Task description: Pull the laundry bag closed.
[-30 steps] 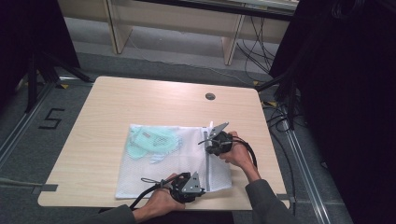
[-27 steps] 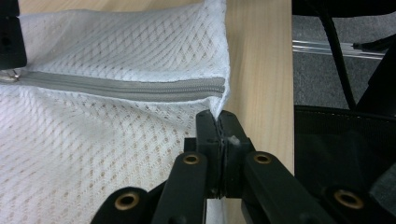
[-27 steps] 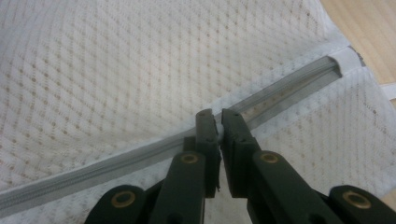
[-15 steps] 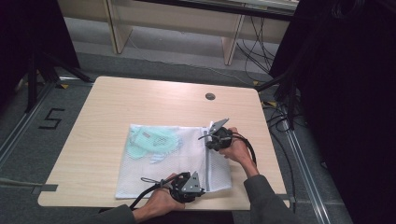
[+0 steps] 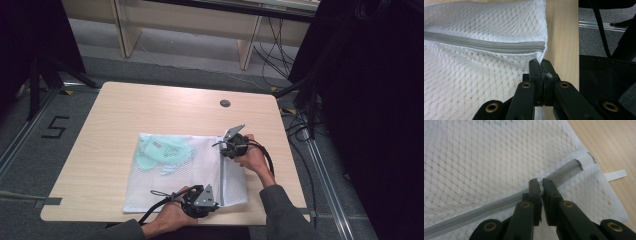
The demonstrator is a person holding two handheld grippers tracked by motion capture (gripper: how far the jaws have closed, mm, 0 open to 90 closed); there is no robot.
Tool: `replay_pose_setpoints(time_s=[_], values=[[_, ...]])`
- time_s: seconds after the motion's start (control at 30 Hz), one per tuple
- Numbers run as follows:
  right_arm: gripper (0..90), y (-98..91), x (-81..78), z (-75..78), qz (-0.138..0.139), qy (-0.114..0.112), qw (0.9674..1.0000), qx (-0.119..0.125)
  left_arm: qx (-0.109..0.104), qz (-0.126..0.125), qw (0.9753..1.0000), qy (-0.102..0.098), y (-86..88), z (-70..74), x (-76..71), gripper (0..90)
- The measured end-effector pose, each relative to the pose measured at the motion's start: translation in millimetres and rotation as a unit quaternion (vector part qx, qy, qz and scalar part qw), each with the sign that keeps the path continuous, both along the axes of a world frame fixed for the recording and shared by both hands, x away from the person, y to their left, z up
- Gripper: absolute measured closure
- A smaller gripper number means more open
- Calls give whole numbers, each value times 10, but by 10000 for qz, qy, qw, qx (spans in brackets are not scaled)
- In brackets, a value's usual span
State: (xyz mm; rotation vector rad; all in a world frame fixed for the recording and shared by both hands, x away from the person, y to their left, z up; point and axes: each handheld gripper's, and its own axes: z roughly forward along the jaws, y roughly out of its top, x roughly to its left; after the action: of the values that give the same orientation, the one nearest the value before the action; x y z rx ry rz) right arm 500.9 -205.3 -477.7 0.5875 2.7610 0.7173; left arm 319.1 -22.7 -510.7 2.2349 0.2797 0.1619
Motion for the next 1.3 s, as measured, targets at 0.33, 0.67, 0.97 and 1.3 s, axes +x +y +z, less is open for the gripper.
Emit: replay_pose_setpoints(time_s=[0.33,0.67,0.97,1.3], values=[[866,-19,43,2,-124,-41,9999,-33,-6,-24,10000,38,-8,7,-17,885],[866,-39,136,5,-230,-164,9996,29,57,-100,9999,29,-15,-4,-41,885],[866,-24,154,18,-307,-253,9992,43,58,-80,9999,69,-13,-4,-33,885],[867,-61,209,5,-365,-332,9987,87,23,-46,10000,77,-11,16,-36,885]])
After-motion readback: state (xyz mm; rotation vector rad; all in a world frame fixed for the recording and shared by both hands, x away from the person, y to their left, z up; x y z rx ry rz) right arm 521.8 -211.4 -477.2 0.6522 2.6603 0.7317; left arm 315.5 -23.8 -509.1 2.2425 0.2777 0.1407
